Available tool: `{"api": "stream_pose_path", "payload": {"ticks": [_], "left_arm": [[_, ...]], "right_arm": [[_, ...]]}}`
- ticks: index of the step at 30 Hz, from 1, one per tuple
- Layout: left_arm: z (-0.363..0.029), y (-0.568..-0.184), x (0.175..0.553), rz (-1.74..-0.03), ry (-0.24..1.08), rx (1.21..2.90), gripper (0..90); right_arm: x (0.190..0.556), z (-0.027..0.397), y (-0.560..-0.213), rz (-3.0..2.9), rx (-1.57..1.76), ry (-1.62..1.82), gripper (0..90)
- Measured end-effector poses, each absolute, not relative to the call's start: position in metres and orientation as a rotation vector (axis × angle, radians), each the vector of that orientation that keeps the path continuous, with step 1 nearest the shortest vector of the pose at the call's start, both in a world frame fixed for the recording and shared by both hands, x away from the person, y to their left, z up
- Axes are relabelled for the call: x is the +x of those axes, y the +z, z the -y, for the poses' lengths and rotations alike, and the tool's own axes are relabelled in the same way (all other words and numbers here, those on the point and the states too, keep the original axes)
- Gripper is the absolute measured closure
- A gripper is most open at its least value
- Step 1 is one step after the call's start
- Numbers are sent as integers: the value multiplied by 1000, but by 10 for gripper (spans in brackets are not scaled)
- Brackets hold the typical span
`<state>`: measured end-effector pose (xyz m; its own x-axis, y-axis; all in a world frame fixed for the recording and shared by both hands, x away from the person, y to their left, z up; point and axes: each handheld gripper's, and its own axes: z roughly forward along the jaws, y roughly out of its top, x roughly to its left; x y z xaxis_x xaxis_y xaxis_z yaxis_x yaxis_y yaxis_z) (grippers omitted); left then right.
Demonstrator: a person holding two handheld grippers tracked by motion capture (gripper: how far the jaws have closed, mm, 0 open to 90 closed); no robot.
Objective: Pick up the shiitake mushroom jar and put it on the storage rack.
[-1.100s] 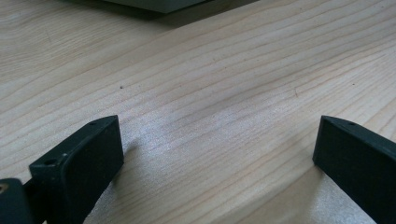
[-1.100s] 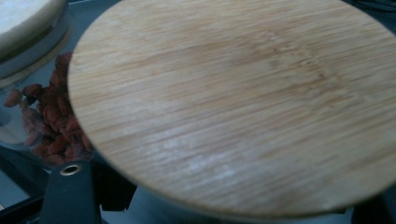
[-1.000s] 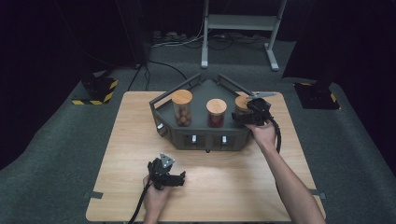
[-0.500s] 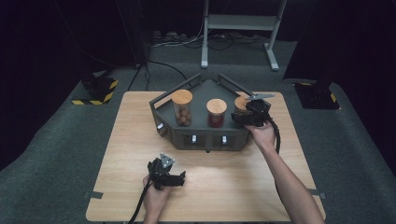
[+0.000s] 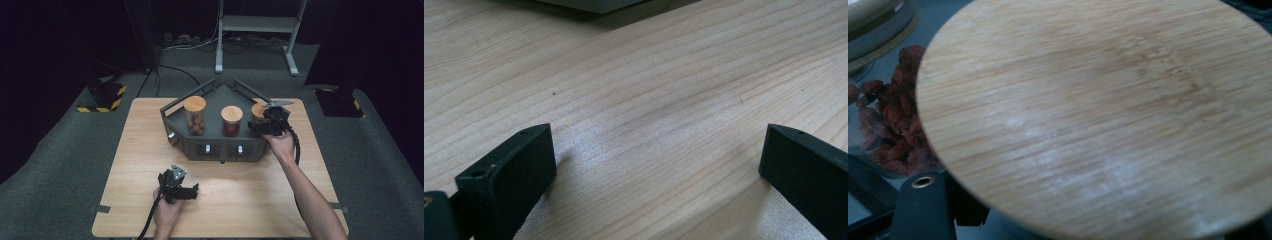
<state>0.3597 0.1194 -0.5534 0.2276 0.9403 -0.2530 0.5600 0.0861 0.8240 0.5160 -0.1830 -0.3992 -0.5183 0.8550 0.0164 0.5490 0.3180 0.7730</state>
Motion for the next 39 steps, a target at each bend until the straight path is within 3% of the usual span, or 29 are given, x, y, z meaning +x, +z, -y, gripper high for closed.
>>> {"api": "stream_pose_path", "payload": {"ticks": [11,39], "left_arm": [[-119,-553,360,-1445,524,1587,18],[-119,-553,360,-1445,524,1588,18]], "right_arm": [[514,191,-397,-2187,1263,1106,142],[494,208,-391,-2154,1240,1159,138]]}}
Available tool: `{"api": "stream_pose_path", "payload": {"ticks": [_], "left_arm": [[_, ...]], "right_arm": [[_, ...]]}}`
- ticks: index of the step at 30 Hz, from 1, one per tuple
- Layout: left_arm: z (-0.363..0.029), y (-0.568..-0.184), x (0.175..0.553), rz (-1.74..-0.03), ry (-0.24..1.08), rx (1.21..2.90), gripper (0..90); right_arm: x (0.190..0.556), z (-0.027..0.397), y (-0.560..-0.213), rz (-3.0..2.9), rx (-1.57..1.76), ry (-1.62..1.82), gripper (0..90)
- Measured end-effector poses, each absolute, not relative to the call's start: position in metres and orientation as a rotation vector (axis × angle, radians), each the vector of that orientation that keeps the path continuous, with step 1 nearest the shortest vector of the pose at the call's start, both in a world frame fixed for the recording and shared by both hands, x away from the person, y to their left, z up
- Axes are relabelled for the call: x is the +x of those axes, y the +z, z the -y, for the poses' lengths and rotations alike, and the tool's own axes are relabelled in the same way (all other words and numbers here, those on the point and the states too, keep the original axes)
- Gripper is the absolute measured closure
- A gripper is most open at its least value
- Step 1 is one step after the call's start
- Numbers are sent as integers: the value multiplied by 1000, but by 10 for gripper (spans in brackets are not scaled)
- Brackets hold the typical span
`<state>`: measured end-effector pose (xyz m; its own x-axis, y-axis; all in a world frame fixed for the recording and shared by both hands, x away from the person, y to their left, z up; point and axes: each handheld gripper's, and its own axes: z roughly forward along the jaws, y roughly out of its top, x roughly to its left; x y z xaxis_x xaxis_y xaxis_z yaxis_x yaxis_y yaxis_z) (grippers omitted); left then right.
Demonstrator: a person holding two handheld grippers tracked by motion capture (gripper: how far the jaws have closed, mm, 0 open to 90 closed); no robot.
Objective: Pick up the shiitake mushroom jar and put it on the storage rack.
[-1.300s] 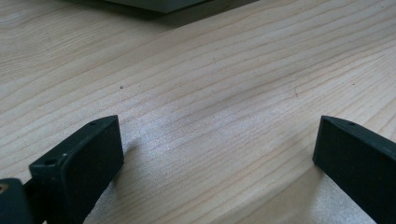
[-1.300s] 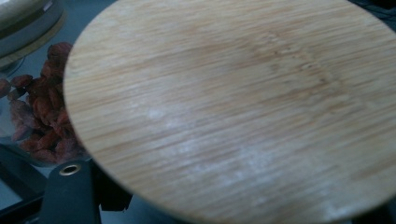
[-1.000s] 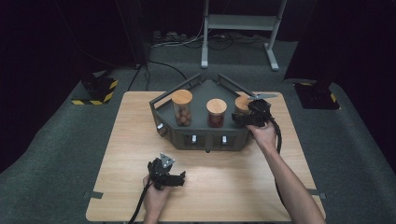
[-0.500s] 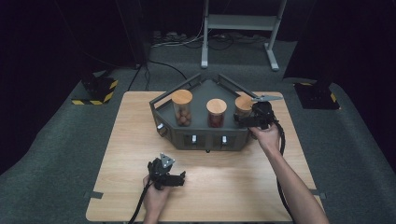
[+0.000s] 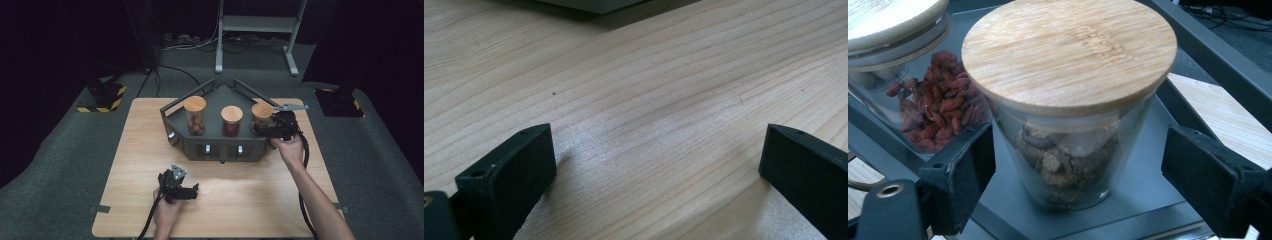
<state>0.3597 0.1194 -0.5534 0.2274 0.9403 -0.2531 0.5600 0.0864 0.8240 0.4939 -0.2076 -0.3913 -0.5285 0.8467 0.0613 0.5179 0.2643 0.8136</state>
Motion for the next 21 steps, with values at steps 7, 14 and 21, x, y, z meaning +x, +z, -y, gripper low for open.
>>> {"api": "stream_pose_path", "payload": {"ticks": [7,14,21], "left_arm": [[-119,-553,360,-1445,524,1588,18],[-119,-553,360,-1445,524,1588,18],[-119,-553,360,-1445,524,1587,18]], "right_arm": [[490,211,-391,-2149,1237,1162,139],[486,216,-392,-2143,1241,1169,140],[482,221,-394,-2138,1248,1179,141]]}}
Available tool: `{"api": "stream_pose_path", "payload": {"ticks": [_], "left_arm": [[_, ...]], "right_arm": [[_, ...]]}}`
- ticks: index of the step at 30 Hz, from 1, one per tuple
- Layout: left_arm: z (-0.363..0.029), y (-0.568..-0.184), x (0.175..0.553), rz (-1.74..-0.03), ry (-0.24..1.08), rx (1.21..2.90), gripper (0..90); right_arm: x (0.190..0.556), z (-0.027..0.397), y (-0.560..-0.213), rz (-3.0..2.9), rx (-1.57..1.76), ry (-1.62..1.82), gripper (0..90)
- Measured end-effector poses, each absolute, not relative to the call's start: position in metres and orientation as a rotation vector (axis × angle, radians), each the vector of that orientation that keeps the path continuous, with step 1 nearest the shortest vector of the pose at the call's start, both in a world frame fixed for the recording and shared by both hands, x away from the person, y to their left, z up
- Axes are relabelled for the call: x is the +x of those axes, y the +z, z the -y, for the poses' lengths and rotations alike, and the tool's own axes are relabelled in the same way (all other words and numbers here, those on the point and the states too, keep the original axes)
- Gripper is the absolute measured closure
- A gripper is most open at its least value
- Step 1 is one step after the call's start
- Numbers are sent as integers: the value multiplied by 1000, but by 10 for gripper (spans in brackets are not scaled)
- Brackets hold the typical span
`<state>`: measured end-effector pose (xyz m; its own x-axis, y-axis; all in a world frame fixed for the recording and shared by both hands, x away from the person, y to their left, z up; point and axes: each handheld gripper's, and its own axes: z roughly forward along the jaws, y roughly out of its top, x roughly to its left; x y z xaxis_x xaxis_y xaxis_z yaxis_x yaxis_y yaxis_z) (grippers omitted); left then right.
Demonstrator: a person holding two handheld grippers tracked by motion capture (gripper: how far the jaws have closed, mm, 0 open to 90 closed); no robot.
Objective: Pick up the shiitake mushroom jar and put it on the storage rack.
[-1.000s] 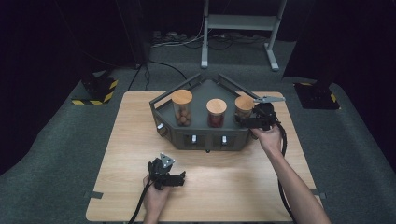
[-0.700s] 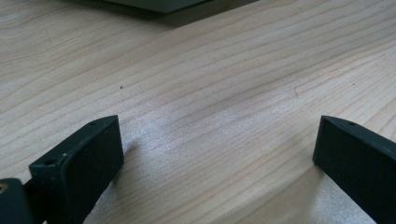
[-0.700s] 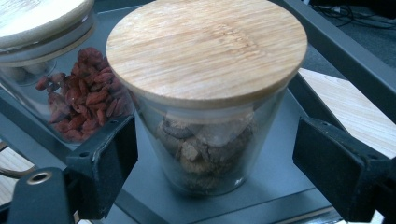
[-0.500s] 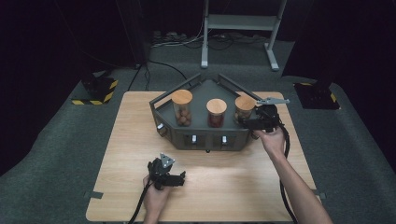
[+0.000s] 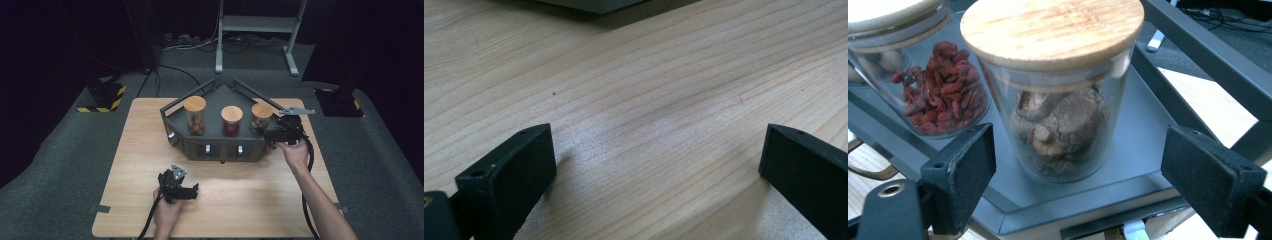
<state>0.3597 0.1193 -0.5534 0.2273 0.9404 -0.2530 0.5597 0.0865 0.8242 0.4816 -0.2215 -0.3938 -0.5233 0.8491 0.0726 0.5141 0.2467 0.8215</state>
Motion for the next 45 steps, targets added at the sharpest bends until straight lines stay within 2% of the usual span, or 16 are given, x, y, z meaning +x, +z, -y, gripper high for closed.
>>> {"api": "stream_pose_path", "payload": {"ticks": [26,45], "left_arm": [[-119,-553,360,-1445,524,1587,18],[-119,-553,360,-1445,525,1587,18]], "right_arm": [[460,237,-403,-2127,1234,1197,143],[442,244,-425,-2133,1238,1172,143]]}}
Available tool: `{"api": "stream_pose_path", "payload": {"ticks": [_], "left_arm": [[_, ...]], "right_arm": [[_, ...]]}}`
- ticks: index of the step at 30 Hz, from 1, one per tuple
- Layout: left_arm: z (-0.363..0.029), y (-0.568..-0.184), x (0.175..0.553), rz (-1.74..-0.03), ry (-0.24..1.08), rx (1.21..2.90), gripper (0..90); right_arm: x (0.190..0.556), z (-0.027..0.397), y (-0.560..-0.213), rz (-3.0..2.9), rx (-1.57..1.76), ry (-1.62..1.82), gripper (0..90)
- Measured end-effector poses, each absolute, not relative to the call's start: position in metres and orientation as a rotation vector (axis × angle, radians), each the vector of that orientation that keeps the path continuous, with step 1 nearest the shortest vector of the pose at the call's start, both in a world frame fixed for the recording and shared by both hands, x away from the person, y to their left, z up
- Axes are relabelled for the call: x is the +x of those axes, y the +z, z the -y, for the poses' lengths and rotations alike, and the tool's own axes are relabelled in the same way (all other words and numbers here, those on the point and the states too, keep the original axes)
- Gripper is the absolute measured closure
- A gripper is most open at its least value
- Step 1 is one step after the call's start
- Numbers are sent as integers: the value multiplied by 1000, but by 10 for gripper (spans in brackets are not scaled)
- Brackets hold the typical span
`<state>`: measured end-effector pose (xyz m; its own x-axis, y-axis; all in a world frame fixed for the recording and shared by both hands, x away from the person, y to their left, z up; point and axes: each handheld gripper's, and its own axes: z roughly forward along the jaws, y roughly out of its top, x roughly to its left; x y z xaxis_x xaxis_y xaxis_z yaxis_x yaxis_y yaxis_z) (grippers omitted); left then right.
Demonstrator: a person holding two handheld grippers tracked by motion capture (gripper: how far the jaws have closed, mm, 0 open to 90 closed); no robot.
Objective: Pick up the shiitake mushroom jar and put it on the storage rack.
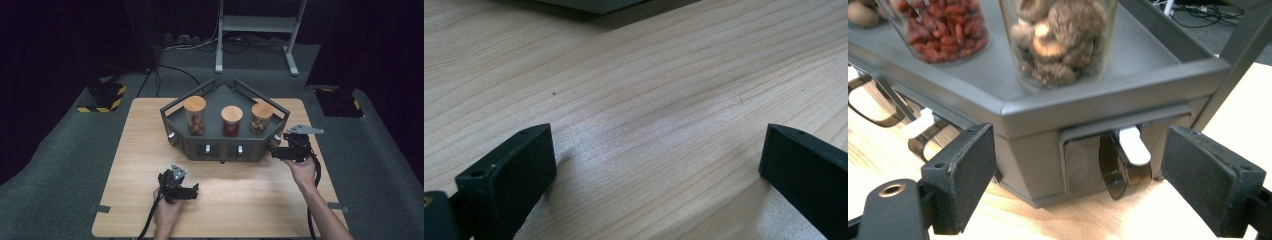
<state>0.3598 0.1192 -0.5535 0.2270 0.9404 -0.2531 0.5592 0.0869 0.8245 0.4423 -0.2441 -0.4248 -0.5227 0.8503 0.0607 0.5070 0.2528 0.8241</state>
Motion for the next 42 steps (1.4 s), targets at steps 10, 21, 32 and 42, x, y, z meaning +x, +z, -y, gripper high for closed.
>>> {"api": "stream_pose_path", "payload": {"ticks": [10,21,32,42], "left_arm": [[-119,-553,360,-1446,525,1586,18],[-119,-553,360,-1445,525,1587,18],[-119,-553,360,-1446,525,1586,18],[-119,-553,360,-1446,525,1586,18]], "right_arm": [[435,247,-442,-2135,1262,1159,143],[429,248,-456,-2131,1280,1146,142],[422,250,-474,-2140,1311,1115,141],[416,250,-488,-2158,1306,1072,140]]}}
